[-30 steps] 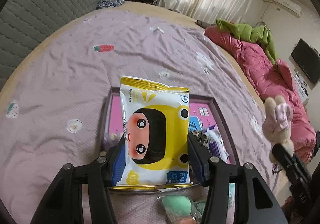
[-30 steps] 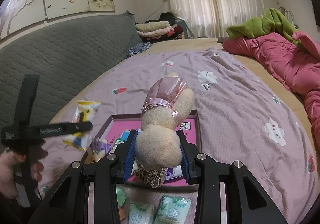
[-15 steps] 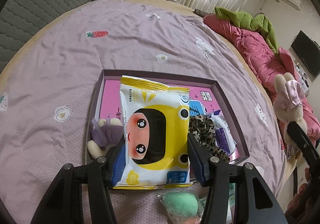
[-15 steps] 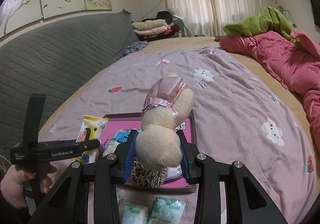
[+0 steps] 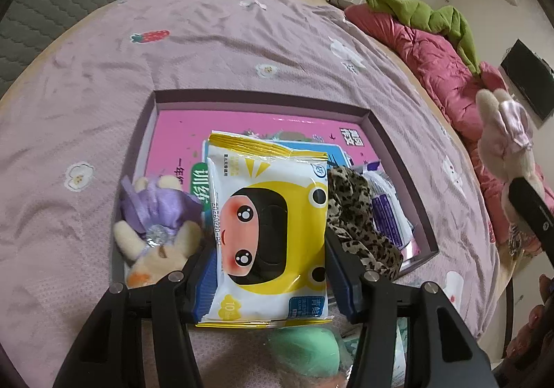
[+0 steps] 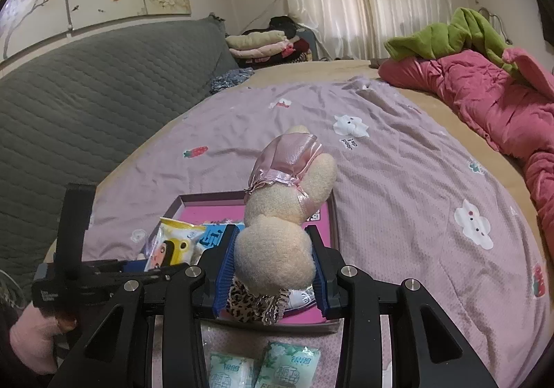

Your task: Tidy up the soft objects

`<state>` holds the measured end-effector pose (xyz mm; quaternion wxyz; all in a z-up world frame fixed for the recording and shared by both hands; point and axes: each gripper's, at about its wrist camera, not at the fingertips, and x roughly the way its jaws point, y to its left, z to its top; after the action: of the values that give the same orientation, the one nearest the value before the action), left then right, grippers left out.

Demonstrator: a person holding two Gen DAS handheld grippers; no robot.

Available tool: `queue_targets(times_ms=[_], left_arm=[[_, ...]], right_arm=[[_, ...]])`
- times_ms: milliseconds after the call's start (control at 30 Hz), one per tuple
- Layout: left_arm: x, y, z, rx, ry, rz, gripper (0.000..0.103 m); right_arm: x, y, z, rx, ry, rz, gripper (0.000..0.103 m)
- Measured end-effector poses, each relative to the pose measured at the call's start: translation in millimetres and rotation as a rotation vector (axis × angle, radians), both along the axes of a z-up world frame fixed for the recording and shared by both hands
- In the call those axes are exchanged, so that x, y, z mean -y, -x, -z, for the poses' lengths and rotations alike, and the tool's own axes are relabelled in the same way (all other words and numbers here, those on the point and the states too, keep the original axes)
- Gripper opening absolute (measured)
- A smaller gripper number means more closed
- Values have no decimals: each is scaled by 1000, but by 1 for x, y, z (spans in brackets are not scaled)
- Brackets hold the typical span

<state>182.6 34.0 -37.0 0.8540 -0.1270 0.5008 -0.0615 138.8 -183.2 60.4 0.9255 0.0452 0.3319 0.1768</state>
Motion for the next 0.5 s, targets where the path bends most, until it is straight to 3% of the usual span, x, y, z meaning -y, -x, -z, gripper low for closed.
queue_targets(times_ms=[500], left_arm=[[0, -9, 17, -35, 10, -17, 56]], right_arm=[[-6, -16, 25, -50, -13, -15, 40]])
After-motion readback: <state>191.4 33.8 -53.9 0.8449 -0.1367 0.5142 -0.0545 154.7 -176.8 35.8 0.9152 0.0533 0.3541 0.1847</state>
